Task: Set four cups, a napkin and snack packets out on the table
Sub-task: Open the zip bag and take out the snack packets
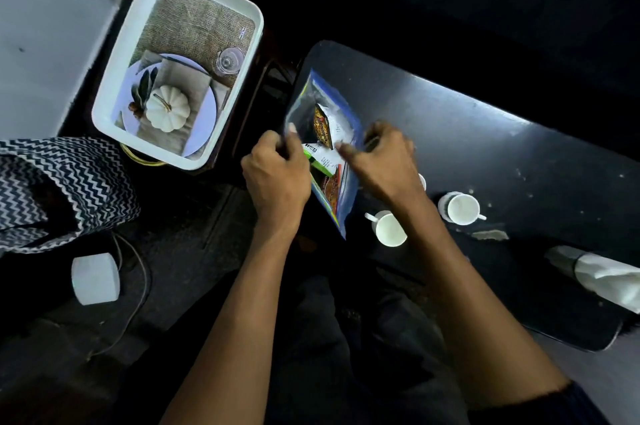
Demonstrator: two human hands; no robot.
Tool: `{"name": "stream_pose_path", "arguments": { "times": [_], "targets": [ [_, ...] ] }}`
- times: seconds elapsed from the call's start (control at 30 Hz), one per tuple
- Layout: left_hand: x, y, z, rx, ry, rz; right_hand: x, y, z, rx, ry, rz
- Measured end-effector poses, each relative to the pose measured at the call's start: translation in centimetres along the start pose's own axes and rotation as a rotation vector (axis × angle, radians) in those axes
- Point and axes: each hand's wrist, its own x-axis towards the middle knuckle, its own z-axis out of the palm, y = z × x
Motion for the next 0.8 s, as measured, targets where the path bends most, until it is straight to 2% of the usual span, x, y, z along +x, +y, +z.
{"name": "stream_pose_path", "arguments": {
  "times": [0.07, 0.13, 0.17, 0.3, 0.4, 0.47, 0.57, 0.6, 0.67, 0.73, 0.8],
  "targets": [
    [-0.6, 0.2, -0.1, 0.04, -0.193, -0.074, -0.3, 0.3, 0.0, -0.004, -0.109, 0.018],
    [-1.4, 0.2, -0.4, 0.099, -0.34, -0.089, -0.4, 0.8, -0.4, -0.02, -0.093, -0.004],
    [-1.5, 0.0, -0.8, 0.107, -0.347, -0.096, -0.4, 1.0, -1.0, -0.035, -0.068, -0.02],
    [-0.7, -2.6, -2.0, -0.044, -0.173, -0.183, 0.3, 3.2, -3.9, -0.13, 0.147, -0.053],
    [-0.2, -3.2, -2.6, -0.151, -0.209, -0.215, 0.7, 3.7, -4.8, -0.159, 0.201, -0.021],
    [-0.7, -2.3, -2.6, -0.201, -0.319, -0.168, 0.1, 2.9, -4.5, -0.227, 0.276, -0.136],
    [-1.9, -1.5, -1.5, -0.245, -0.435, -0.099, -2.3, -0.1, -3.0, -0.196, 0.434, -0.502],
    [-2.3, -1.4, -1.1, -0.26, -0.447, -0.095, -3.0, -1.0, -2.3, -0.162, 0.399, -0.589],
    [-2.9, -1.4, -0.3, -0.296, -0.458, -0.103, -2.8, -1.8, -1.1, -0.212, 0.174, -0.548],
    [-3.3, -1.5, 0.2, -0.351, -0.482, -0.112, -1.2, -1.6, 0.0, -0.318, -0.15, -0.293],
    [-3.5, -1.6, 0.2, -0.447, -0.533, -0.165, 1.1, -1.1, 1.2, -0.323, -0.319, -0.074]
  ]
}}
